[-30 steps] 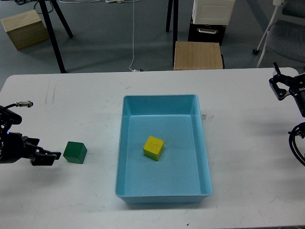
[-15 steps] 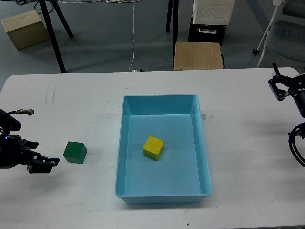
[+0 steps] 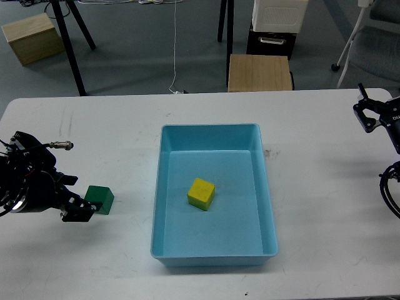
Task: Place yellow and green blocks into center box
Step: 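Close the left gripper on the green cube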
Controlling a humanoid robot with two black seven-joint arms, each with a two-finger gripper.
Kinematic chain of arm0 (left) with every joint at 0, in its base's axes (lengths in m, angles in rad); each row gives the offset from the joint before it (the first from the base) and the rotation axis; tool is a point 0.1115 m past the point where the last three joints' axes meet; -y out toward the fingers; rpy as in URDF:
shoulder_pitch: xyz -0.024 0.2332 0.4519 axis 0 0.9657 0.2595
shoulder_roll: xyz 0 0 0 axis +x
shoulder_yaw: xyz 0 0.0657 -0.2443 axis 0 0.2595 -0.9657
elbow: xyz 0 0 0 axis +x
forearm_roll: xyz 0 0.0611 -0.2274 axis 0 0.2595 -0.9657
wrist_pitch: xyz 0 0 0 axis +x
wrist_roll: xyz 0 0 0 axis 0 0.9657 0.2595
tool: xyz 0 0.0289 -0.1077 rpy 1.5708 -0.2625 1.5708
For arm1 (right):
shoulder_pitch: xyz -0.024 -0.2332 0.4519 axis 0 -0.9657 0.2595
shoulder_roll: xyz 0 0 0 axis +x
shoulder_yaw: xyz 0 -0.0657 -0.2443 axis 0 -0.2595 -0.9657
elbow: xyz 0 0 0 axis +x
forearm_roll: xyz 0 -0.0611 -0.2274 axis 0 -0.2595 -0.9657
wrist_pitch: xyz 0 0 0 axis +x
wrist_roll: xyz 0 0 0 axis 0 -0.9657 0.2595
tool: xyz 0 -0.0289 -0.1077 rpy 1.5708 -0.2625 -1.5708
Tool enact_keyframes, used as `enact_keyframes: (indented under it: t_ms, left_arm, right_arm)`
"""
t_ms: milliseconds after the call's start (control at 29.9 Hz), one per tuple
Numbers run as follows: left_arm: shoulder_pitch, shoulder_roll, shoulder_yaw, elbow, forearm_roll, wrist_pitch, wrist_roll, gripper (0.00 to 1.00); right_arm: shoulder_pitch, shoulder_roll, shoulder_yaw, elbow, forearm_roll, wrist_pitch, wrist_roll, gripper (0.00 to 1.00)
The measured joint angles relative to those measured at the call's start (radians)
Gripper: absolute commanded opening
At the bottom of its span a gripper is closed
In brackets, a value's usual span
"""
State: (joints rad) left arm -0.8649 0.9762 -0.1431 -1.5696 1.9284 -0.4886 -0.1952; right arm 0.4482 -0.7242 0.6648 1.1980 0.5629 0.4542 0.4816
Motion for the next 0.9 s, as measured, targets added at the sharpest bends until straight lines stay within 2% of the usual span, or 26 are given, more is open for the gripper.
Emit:
enact_keyframes:
  t_ms: [468, 902]
  left_arm:
    - [0.015, -0.052, 0.007, 0.026, 0.132, 0.000, 0.000, 1.00]
    - [0.014, -0.086, 0.008, 0.067, 0.145, 0.000, -0.001, 1.00]
  right_arm:
    - [-0.016, -0.009, 0.002, 0.006, 0.000, 0.001, 0.000, 0.99]
    - [-0.024, -0.015, 0.003, 0.009, 0.000, 0.012, 0.001, 0.99]
